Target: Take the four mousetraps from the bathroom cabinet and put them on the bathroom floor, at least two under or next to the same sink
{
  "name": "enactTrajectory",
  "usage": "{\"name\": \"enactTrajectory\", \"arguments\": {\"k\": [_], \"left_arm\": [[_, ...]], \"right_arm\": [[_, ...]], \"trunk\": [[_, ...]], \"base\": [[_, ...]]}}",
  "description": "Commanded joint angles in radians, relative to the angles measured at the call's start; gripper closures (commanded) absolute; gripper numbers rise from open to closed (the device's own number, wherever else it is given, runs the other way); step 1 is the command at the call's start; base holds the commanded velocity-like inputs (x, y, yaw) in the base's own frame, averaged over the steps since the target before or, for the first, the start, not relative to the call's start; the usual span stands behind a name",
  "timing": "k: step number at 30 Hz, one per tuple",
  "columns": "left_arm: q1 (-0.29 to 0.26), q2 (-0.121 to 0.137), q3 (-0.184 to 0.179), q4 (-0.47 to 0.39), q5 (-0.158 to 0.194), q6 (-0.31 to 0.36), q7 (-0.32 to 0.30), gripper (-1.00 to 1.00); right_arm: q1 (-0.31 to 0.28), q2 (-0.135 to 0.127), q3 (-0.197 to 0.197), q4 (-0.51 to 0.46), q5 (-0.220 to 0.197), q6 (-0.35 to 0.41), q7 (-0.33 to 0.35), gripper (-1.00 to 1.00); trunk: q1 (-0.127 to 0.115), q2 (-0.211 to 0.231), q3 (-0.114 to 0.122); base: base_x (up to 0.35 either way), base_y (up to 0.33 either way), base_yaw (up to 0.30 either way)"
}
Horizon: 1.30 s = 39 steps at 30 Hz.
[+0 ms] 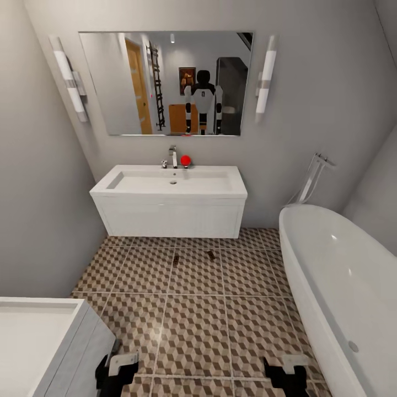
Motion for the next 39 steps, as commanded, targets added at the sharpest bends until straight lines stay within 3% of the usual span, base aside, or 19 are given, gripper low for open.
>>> {"name": "enactTrajectory", "arguments": {"k": [1,12,18,39], "left_arm": [[0.001,-0.001,-0.009,0.004,0.006,-0.005,0.004,-1.00],[0.072,0.015,-0.009,0.004,0.009,-0.001,0.009,-1.00],[0.102,0.023,-0.010,0.004,0.009,0.005,0.009,-1.00],[0.116,0.019,-0.010,0.004,0.009,0.008,0.010,-1.00]], "right_arm": [[0.000,-0.001,0.009,0.001,-0.012,0.000,-0.002,-1.00],[0.001,-0.014,0.006,-0.001,-0.019,0.009,-0.006,-1.00],[0.001,-0.038,0.008,-0.001,-0.019,0.008,0.000,-1.00],[0.001,-0.043,0.009,0.000,-0.019,0.004,0.006,-1.00]], "trunk": [[0.001,-0.002,-0.002],[0.001,-0.002,-0.002],[0.001,-0.002,-0.002],[0.001,-0.002,-0.002]], "base": [[0.000,0.000,0.000],[0.000,0.000,0.000],[0.000,0.000,0.000],[0.000,0.000,0.000]]}}
